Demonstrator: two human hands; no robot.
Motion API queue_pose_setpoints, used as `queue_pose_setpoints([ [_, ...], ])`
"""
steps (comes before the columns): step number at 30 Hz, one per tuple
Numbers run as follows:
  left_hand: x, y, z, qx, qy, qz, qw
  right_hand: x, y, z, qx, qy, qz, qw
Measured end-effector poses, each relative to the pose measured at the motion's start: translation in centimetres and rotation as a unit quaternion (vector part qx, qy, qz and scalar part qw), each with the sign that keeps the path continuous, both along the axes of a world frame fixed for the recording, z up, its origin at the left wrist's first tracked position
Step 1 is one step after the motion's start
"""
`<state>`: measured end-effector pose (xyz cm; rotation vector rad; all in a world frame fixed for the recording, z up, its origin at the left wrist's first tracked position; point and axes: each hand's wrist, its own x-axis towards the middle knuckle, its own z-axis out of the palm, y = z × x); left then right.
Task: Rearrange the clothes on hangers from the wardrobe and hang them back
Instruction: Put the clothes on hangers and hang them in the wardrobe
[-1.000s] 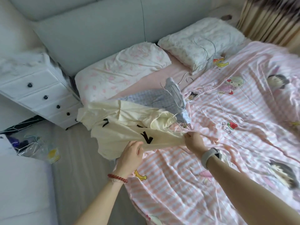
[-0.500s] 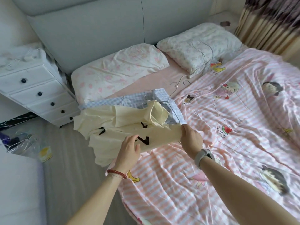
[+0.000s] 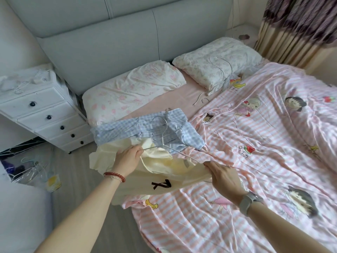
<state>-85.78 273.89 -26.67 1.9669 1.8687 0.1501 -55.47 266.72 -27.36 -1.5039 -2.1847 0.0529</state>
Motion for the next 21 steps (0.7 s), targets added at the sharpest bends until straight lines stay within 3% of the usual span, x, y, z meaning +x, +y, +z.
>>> queue_pose_setpoints([
  [3,0.6,-4.9,0.7,0.068,-0.056,0.014,0.996,1.7,-1.8,-0.4,-0.06,0.012,-0.059,0.996],
  [6,0.7,-10.4,1.4,0.156,-0.087,0.057,0.982,1.7,-4.6,-0.5,-0.114,0.066,-0.044,0.99],
  [11,0.3,-19.3,4.7,0.225,-0.053,0.116,0.966,-0.9,-9.0,0.5,-0.118,0.04,0.0,0.992],
  [16,0.0,-28.1,6.1,0.139,-0.077,0.171,0.972,-3.6,-11.4,2.0,-0.079,0.035,0.024,0.996],
  [21,-1.9,-37.8,4.7,0.086,-0.132,0.23,0.96,-7.2,-14.9,1.5,-0.061,-0.05,0.14,0.987],
])
